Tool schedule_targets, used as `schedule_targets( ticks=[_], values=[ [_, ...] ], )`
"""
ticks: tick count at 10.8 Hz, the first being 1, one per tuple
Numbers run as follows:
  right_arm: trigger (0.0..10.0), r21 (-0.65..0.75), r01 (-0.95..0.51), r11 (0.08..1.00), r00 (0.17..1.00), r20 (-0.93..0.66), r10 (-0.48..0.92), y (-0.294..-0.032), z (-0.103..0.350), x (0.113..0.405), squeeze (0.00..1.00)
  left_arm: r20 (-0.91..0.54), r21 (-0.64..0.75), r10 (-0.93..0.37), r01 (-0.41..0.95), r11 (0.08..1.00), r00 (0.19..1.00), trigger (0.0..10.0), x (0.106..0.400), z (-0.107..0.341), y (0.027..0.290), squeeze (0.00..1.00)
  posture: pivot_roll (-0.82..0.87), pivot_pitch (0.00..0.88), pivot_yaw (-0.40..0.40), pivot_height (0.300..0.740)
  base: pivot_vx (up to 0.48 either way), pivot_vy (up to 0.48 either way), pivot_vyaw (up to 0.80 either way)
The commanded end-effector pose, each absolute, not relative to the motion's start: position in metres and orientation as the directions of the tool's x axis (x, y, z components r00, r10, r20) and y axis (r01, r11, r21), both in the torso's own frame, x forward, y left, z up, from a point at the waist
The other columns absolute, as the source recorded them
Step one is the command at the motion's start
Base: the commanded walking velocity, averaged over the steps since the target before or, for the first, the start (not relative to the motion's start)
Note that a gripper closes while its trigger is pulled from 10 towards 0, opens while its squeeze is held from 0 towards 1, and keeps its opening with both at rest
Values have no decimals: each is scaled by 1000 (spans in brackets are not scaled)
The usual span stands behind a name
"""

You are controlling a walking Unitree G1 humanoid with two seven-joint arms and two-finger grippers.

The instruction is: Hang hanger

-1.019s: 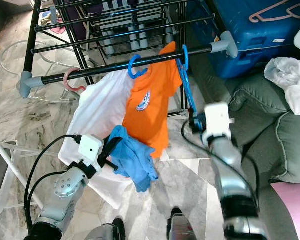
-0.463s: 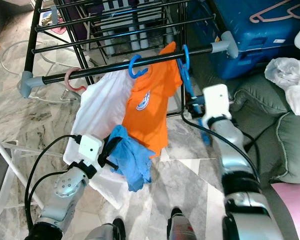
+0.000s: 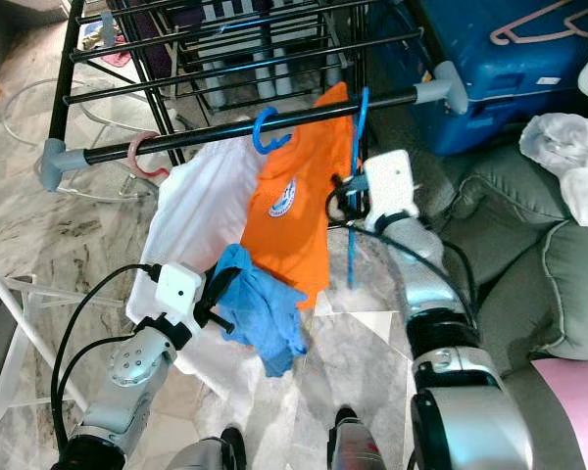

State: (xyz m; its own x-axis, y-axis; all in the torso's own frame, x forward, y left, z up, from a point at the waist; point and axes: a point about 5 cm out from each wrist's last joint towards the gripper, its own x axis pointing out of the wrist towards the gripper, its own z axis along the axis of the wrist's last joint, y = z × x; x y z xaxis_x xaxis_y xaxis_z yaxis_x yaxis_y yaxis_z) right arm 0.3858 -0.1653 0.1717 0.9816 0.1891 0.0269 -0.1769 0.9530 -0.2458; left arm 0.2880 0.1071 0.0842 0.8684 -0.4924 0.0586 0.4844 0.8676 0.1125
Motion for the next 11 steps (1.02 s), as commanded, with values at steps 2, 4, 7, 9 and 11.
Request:
schedule_targets(
  ticks=[2, 4, 7, 9, 11],
  values=[
    [10000, -268, -100, 958, 994, 23, 111, -183, 165, 381, 0, 49, 118, -483, 475, 872, 874, 10000, 287, 82, 112, 0, -112, 230, 129, 740, 0, 0, 0],
    [10000, -279, -6, 960, 997, 72, 27, -208, 170, 371, 0, 46, 118, -488, 481, 869, 871, 10000, 287, 82, 111, 0, -124, 233, 138, 740, 0, 0, 0],
    [10000, -287, 23, 958, 995, 100, 6, -216, 178, 367, 0, 42, 119, -507, 499, 858, 861, 10000, 289, 82, 107, 0, -142, 230, 147, 740, 0, 0, 0],
    [10000, -288, -48, 957, 992, 97, 79, -204, 181, 369, 0, 41, 119, -509, 502, 857, 860, 10000, 290, 82, 106, 0, -141, 228, 143, 740, 0, 0, 0],
    [10000, -247, -73, 966, 993, 72, 93, -199, 181, 373, 0, 39, 118, -504, 497, 860, 863, 10000, 291, 81, 107, 0, -132, 223, 137, 740, 0, 0, 0]
  ],
)
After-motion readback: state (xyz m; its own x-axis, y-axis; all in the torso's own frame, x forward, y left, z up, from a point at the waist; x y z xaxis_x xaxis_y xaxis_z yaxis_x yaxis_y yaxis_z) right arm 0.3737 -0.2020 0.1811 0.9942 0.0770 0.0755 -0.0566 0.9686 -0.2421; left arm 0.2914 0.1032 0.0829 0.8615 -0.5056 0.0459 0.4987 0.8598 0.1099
